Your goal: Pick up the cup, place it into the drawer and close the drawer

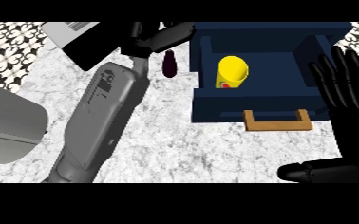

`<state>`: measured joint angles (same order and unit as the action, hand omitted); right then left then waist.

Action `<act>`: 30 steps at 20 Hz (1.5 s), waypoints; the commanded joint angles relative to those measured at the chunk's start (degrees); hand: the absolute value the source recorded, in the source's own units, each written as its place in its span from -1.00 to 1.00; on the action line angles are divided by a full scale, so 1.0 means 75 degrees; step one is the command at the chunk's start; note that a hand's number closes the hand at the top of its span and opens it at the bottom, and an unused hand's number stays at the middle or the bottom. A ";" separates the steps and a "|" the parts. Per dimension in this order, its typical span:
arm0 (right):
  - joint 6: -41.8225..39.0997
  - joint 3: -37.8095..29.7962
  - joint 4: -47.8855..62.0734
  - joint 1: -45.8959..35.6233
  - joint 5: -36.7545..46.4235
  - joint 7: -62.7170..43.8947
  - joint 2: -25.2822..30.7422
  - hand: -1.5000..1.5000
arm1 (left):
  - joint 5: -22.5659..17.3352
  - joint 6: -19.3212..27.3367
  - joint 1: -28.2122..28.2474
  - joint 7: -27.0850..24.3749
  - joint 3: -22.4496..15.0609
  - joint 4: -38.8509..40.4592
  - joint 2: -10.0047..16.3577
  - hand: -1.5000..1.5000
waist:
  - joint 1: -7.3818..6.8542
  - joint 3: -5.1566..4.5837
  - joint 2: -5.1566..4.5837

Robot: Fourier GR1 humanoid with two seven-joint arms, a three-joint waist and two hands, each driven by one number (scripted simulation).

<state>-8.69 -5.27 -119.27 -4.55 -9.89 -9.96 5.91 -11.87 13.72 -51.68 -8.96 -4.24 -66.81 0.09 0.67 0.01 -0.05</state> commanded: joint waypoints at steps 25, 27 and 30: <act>-0.0237 -0.0215 0.0583 -0.0652 -0.0367 0.0136 0.0161 -1.00 | -0.2602 0.1293 -0.3035 -0.1530 -0.2525 0.5524 -0.0011 1.00 | 0.0522 0.0008 -0.0115; -0.0101 0.0269 0.0435 -0.0442 0.0031 0.0172 -0.0122 -1.00 | -0.2678 0.1244 -0.2927 -0.1823 -0.2692 0.5754 -0.0011 1.00 | 0.0594 0.0007 -0.0144; -0.0315 -0.0013 0.0730 -0.0591 -0.0209 0.0359 0.0070 -1.00 | -0.2773 0.1336 -0.3250 -0.1516 -0.2969 0.5974 -0.0011 1.00 | 0.0632 0.0012 -0.0163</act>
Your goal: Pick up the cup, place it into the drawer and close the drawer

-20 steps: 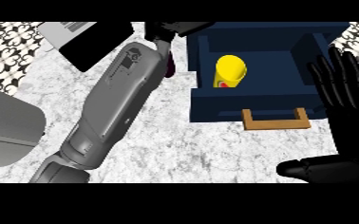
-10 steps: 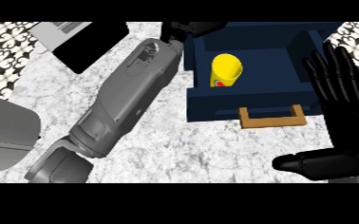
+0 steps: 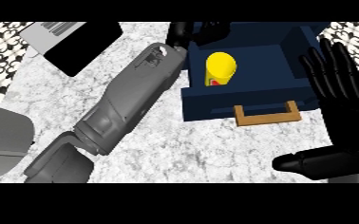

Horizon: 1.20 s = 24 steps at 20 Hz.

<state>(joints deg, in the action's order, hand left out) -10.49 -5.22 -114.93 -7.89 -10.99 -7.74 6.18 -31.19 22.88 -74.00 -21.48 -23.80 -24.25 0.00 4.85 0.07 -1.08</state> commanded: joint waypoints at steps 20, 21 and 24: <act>-0.0295 0.0105 -0.0339 0.0030 -0.0911 -0.0382 -0.0058 -1.00 | -0.1738 0.0294 -0.0081 -0.0775 -0.0836 -0.0587 0.0000 -1.00 | -0.0033 -0.0007 0.0030; -0.0480 0.0045 0.0012 0.0318 -0.0783 0.0130 -0.0103 -1.00 | -0.1804 0.0153 0.0010 -0.0961 -0.0803 -0.0707 0.0000 -1.00 | -0.0144 -0.0003 0.0039; -0.0517 -0.0474 -0.0248 0.0243 -0.1289 -0.0170 0.0220 -1.00 | -0.1803 -0.0298 -0.0012 -0.0600 -0.0310 -0.0895 0.0000 -1.00 | -0.0504 -0.0009 0.0134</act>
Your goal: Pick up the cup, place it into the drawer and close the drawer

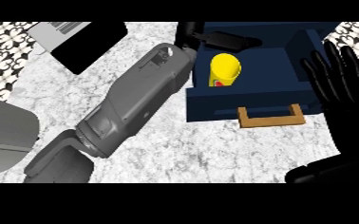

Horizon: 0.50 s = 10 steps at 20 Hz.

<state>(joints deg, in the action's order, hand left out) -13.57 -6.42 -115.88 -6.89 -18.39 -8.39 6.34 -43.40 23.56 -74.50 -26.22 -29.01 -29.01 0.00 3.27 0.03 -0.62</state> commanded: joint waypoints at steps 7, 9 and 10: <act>-0.1136 -0.0005 -0.0371 0.0650 0.0453 0.0321 0.0895 1.00 | -0.0103 -0.0119 0.1150 -0.0032 0.0640 -0.1344 0.0597 -1.00 | -0.0492 -0.0006 0.0119; -0.0913 0.0159 -0.0551 0.0357 0.0839 -0.0221 0.1094 1.00 | -0.0231 -0.0008 0.1488 0.0300 0.0732 -0.1935 0.0959 -1.00 | -0.0653 -0.0015 0.0173; -0.1095 0.0045 -0.0794 0.0658 0.0753 -0.0140 0.1199 1.00 | -0.0165 0.0385 0.1758 0.0322 0.0673 -0.2353 0.0815 -1.00 | -0.0603 -0.0010 0.0185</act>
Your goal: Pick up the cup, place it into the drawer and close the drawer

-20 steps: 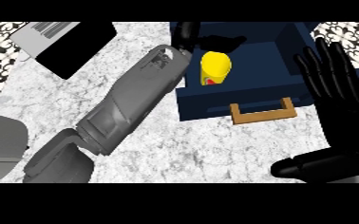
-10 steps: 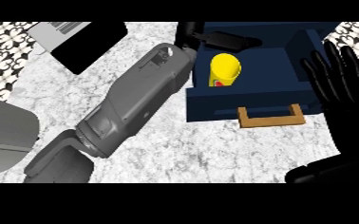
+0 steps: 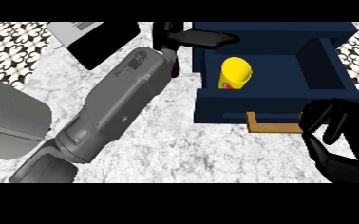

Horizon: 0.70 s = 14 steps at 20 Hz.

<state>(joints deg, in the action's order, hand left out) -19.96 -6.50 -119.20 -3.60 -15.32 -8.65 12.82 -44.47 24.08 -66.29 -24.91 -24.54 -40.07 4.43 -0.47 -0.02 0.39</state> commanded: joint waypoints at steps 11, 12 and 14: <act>-0.0149 0.0607 0.0484 0.0162 0.2022 0.0107 0.0244 1.00 | -0.0179 -0.0074 0.3753 0.1098 0.0407 -0.4363 0.2264 -1.00 | -0.0119 0.0005 -0.0014; -0.0145 0.0810 0.0469 0.0386 0.2454 0.0243 0.0266 1.00 | -0.0264 -0.0339 0.4230 0.1055 0.0421 -0.4610 0.2574 -1.00 | -0.0180 0.0005 -0.0003; -0.0025 0.1160 0.0570 0.0566 0.3056 0.0618 0.0104 1.00 | -0.0403 -0.0376 0.4596 0.1294 0.0718 -0.5286 0.2902 -1.00 | -0.0122 0.0006 -0.0010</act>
<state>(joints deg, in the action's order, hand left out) -20.81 -0.54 -117.47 -1.02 1.04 -7.78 14.51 -46.36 22.39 -38.62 -17.16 -21.22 -71.39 21.97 -1.59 -0.01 0.40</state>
